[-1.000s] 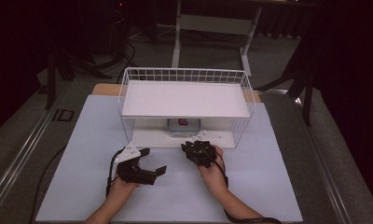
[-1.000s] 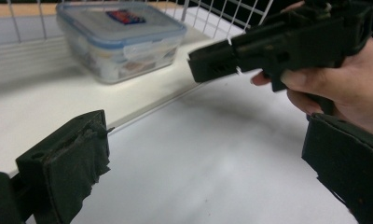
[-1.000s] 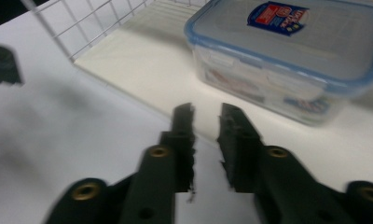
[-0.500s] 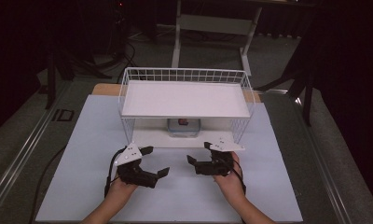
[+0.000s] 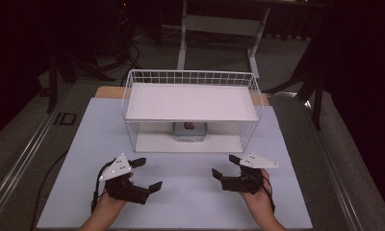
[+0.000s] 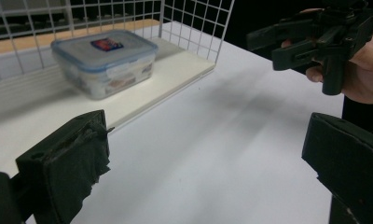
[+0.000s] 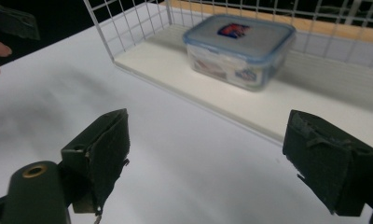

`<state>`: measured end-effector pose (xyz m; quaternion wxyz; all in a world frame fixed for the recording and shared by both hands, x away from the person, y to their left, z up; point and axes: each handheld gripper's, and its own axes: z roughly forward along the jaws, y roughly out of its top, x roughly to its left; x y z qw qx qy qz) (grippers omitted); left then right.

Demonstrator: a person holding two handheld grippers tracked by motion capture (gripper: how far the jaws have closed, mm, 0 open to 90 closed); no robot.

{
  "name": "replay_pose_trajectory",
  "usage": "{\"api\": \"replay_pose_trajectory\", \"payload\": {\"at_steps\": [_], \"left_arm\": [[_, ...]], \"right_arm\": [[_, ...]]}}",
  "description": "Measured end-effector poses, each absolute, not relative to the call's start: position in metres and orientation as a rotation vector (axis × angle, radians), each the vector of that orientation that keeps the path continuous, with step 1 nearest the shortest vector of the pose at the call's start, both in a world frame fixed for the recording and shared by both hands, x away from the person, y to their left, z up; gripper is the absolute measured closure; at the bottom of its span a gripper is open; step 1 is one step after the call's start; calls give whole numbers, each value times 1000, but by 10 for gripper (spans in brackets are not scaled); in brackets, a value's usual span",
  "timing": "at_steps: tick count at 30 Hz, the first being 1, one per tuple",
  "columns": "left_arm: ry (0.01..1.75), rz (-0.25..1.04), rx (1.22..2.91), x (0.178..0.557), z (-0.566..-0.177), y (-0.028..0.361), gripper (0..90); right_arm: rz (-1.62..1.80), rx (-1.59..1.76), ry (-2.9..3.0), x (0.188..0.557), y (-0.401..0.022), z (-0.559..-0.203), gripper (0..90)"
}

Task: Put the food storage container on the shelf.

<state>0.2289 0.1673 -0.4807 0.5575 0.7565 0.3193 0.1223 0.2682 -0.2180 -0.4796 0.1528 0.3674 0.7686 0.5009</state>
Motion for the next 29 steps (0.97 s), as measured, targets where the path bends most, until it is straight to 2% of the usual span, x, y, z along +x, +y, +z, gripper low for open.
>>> {"api": "replay_pose_trajectory", "payload": {"at_steps": [15,23,29], "left_arm": [[778,321,1782,222,-498,188,15],[790,330,1782,225,-506,187,15],[790,310,1800,224,-510,184,15]], "right_arm": [[1407,1044,2195,247,-250,-491,148],[1341,1032,2221,254,-254,-507,163],[1352,995,2197,258,-258,-507,163]]}}
